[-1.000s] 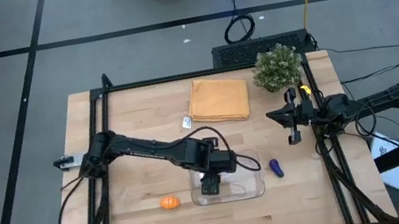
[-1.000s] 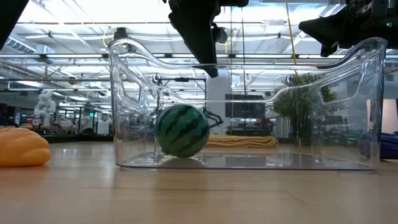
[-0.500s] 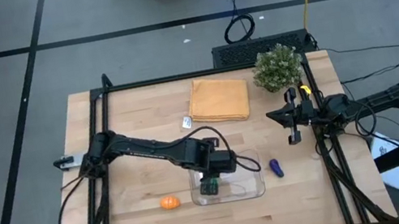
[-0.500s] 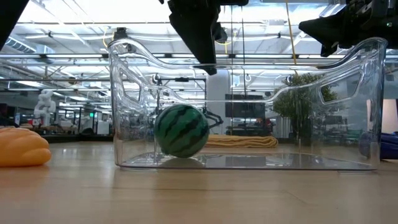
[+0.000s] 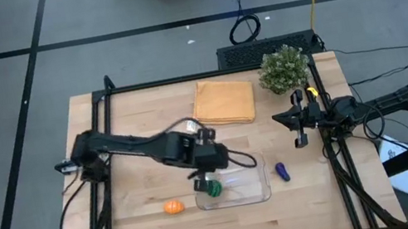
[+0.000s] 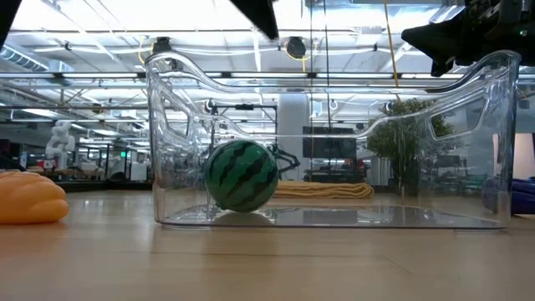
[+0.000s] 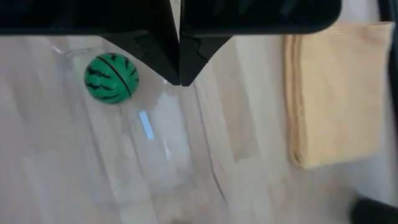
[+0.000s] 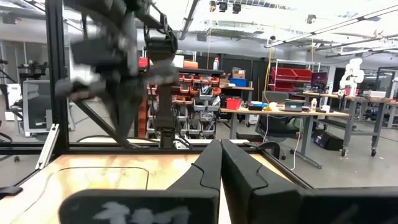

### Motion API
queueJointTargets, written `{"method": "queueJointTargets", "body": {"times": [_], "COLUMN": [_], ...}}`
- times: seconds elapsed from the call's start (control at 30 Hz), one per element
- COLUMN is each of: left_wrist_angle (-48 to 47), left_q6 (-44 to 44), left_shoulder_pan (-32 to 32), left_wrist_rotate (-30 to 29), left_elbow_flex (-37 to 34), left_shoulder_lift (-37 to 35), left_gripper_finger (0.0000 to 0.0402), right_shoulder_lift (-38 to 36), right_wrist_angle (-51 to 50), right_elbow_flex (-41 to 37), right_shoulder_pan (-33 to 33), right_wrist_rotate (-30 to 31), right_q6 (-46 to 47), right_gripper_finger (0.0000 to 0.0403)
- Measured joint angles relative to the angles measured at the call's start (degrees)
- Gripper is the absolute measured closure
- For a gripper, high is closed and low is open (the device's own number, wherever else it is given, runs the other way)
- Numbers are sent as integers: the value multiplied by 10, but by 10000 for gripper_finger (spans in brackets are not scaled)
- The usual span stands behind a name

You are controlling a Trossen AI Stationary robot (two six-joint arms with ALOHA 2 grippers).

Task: Pick and placing Produce into tupperware
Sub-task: Put the eggplant into the transparent bin

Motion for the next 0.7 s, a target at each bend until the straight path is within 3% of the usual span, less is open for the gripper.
{"method": "queueJointTargets", "body": {"times": [0.7], "left_wrist_angle": [35], "left_q6": [94], "left_shoulder_pan": [65], "left_wrist_rotate": [20], "left_elbow_flex": [0], "left_shoulder_lift": [-203], "left_gripper_finger": [401], "right_shoulder_lift": [0], "right_wrist_angle": [0], "right_elbow_flex": [0], "right_shoulder_pan": [0], "right_wrist_rotate": [0], "right_q6": [0], "right_gripper_finger": [403]}}
